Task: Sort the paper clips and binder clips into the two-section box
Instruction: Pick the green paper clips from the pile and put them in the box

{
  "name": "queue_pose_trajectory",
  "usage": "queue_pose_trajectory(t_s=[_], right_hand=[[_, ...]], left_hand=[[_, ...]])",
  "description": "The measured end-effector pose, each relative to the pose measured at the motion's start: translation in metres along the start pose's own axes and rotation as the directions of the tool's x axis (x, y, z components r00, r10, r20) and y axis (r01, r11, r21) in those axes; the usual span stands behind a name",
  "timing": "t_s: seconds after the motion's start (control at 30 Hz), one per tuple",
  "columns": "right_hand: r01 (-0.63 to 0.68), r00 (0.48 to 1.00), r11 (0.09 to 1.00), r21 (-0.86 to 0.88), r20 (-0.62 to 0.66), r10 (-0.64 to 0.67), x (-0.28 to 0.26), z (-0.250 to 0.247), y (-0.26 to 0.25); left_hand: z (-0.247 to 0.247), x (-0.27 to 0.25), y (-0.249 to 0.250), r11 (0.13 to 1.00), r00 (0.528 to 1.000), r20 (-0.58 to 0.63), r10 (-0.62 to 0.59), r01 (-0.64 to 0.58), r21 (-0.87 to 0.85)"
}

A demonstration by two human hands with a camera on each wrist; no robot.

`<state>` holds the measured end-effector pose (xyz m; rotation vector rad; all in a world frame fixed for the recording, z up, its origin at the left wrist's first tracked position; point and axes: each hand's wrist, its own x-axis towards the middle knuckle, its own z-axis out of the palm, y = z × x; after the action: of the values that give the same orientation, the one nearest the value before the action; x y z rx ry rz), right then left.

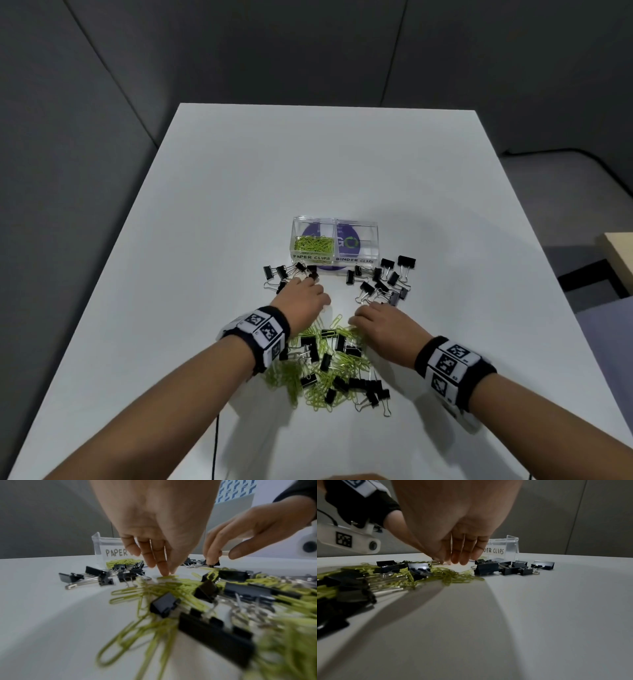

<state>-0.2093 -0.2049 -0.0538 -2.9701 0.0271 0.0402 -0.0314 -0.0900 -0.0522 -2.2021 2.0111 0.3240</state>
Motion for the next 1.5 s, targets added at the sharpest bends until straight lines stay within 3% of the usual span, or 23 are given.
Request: queue_pose_trajectory(t_s=[0.2,0.33,0.5,0.57,0.77,0.87,1.0,1.13,1.27,1.37,1.43,1.5], right_hand=[[-0.014,0.993,0.999,-0.047,0.118,0.019,0.008,-0.004,-0.027],[-0.19,0.955,0.981,0.028,0.236,0.178,0.014,-0.005,-0.044],[-0.193,0.957,0.981,0.003,0.22,0.187,0.011,-0.003,-0.049],[-0.2,0.953,0.979,-0.045,0.225,0.205,0.009,-0.002,-0.05],[-0.249,0.963,0.963,0.101,0.132,0.235,0.004,-0.008,-0.046],[-0.285,0.958,0.931,0.229,0.098,0.269,0.004,-0.021,-0.038],[-0.432,0.9,0.844,0.318,0.205,0.384,0.01,-0.04,-0.013],[-0.504,0.863,0.794,0.339,0.239,0.445,0.017,-0.043,0.012],[-0.482,0.856,0.767,0.424,0.413,0.31,0.025,-0.041,0.015],[-0.425,0.875,0.823,0.376,0.403,0.267,0.032,-0.038,0.012],[-0.441,0.885,0.838,0.322,0.312,0.346,0.038,-0.039,0.021],[-0.498,0.863,0.822,0.277,0.251,0.438,0.043,-0.041,0.034]], left_hand=[[-0.003,-0.03,0.003,0.997,0.998,0.06,0.03,-0.025,-0.078],[0.001,-0.037,0.024,0.997,0.997,0.079,-0.011,0.017,-0.074],[0.0,-0.033,0.037,0.981,0.986,0.098,-0.138,0.15,-0.125],[-0.003,-0.032,0.036,0.979,0.983,0.112,-0.143,0.158,-0.132],[-0.012,-0.04,0.027,0.941,0.986,0.107,-0.131,0.158,-0.299],[-0.019,-0.045,0.017,0.855,0.971,0.204,-0.127,0.211,-0.473],[-0.027,-0.045,0.005,0.771,0.934,0.349,-0.071,0.273,-0.575],[-0.025,-0.044,-0.007,0.758,0.909,0.415,-0.052,0.306,-0.576],[-0.024,-0.045,-0.012,0.831,0.86,0.51,-0.003,0.286,-0.478],[-0.028,-0.043,-0.011,0.863,0.92,0.388,-0.06,0.243,-0.442],[-0.029,-0.039,-0.008,0.897,0.96,0.267,-0.089,0.194,-0.397],[-0.027,-0.035,-0.002,0.923,0.975,0.216,-0.06,0.136,-0.361]])
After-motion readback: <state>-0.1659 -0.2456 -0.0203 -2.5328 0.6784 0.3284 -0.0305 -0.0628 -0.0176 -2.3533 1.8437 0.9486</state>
